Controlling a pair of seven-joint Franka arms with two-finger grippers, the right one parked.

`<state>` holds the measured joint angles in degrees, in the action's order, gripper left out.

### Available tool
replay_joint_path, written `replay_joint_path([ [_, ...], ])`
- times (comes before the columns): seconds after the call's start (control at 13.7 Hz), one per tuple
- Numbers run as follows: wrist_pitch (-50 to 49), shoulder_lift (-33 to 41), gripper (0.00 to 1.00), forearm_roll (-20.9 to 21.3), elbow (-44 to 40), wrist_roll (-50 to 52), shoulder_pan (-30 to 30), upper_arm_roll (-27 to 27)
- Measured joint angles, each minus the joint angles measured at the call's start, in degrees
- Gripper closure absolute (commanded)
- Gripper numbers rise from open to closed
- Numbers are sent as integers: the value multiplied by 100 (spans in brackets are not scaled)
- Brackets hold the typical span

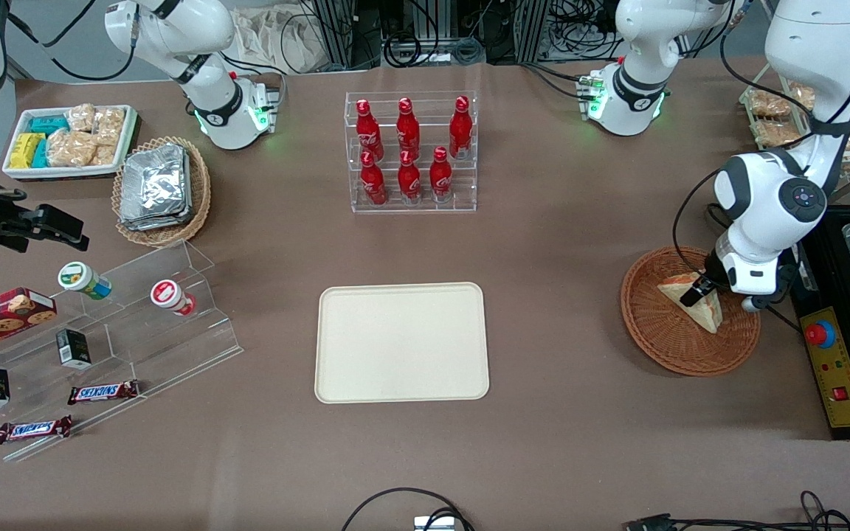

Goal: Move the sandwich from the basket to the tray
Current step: 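Lower the open left gripper around the sandwich and close it, then lift the sandwich out of the basket with the left gripper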

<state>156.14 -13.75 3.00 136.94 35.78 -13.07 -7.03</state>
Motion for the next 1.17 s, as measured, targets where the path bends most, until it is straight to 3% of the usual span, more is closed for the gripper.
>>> replay_joint_path([
  [0.07, 13, 0, 90, 6, 0, -7, 0, 0],
  [0.15, 24, 1, 92, 33, 0, -20, 0, 0],
  [0.51, -111, 163, 93, 153, -13, -426, 7, -18],
  [0.87, -1096, 764, 91, 187, -220, -1548, 44, -94],
  [1.17, -2054, 988, 88, 191, -772, -2395, 85, -469],
])
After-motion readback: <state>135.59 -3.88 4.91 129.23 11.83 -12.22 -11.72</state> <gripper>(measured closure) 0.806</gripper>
